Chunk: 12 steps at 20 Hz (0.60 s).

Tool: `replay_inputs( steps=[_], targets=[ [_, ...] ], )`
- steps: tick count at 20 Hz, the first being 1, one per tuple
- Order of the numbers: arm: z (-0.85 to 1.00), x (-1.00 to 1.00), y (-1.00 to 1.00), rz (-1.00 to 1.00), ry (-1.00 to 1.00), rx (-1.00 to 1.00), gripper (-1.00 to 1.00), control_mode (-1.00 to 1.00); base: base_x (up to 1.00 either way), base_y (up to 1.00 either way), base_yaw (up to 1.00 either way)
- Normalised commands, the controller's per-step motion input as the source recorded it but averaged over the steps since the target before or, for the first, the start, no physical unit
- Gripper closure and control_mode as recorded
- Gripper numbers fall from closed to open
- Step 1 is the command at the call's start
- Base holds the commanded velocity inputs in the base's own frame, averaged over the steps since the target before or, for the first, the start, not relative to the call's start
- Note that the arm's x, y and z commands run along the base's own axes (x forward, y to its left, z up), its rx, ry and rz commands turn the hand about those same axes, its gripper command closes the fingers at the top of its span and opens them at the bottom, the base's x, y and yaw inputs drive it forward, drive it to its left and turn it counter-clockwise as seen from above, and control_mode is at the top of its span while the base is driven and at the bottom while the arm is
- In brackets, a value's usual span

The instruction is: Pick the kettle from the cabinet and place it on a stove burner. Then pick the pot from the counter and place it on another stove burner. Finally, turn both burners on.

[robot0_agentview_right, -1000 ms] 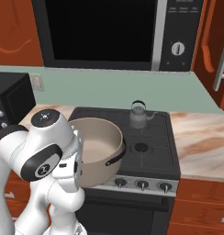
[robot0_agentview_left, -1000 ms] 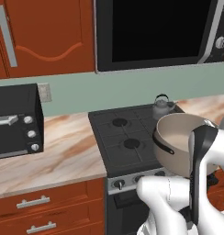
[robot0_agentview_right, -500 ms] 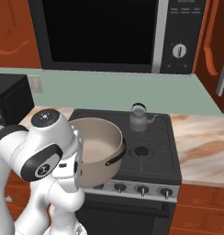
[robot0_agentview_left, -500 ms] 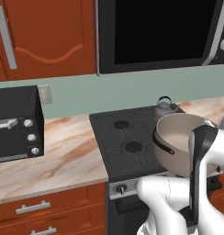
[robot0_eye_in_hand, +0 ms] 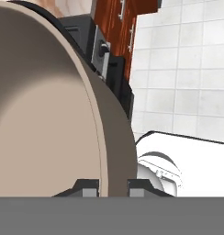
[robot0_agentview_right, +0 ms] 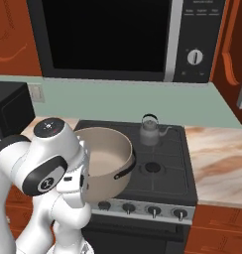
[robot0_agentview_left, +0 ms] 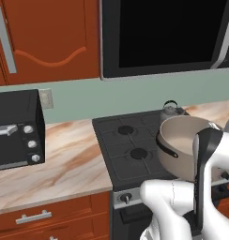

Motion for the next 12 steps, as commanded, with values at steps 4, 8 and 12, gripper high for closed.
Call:
replay_inputs(
  steps=[4,8,12],
  targets=[
    [0.0,0.0,0.0,0.0,0.0,0.0,1.0,1.0,0.24,-0.03,0.0],
    [0.0,0.0,0.0,0.0,0.0,0.0,1.0,1.0,0.18,-0.11,0.0],
    [0.0,0.0,0.0,0.0,0.0,0.0,1.0,1.0,0.14,-0.02,0.0]
  ],
)
